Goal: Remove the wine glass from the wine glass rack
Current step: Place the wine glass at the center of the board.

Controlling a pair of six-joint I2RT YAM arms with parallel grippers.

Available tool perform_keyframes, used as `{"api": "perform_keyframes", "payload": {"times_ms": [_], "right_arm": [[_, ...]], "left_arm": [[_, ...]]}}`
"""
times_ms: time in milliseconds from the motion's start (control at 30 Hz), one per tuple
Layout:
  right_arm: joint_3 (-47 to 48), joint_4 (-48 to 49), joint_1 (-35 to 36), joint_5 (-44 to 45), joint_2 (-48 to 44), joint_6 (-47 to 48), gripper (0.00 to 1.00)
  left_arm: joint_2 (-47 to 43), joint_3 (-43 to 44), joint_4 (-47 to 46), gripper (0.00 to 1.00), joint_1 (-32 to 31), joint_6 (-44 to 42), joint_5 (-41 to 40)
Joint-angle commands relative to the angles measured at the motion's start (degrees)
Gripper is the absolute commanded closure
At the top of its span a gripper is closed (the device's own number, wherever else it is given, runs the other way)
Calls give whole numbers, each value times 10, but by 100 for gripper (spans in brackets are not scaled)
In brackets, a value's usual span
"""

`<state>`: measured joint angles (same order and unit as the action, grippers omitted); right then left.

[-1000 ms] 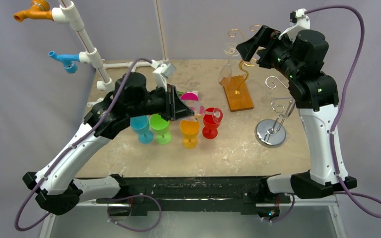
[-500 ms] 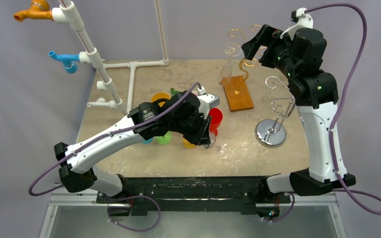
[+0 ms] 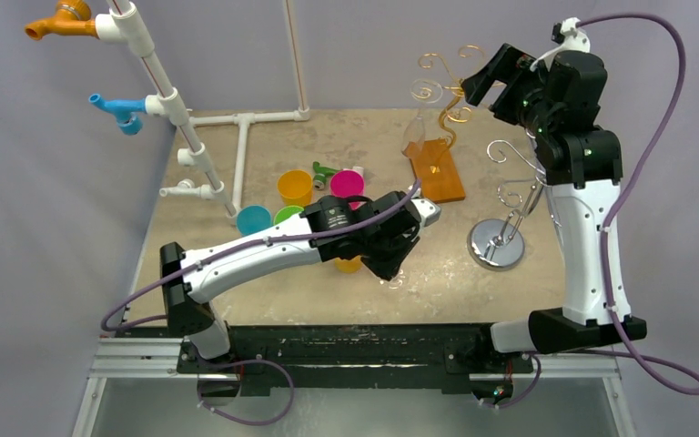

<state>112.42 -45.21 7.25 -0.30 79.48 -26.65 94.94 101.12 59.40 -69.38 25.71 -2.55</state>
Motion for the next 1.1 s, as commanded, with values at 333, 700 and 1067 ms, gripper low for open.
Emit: {"api": "perform_keyframes", "payload": {"times_ms": [333,700,1067], "right_arm": [[-59,66,-18,-64,-25,-20,1],[-78,78,-18,-78,-31,-20,1],[-84,85,-18,-85,-31,-16,1]], "left_arm": [[60,0,-7,100,0,-51,-4],[82,-20,-19,100,0,-56,0],[83,-11,-14,80,0,-61,-16]]}}
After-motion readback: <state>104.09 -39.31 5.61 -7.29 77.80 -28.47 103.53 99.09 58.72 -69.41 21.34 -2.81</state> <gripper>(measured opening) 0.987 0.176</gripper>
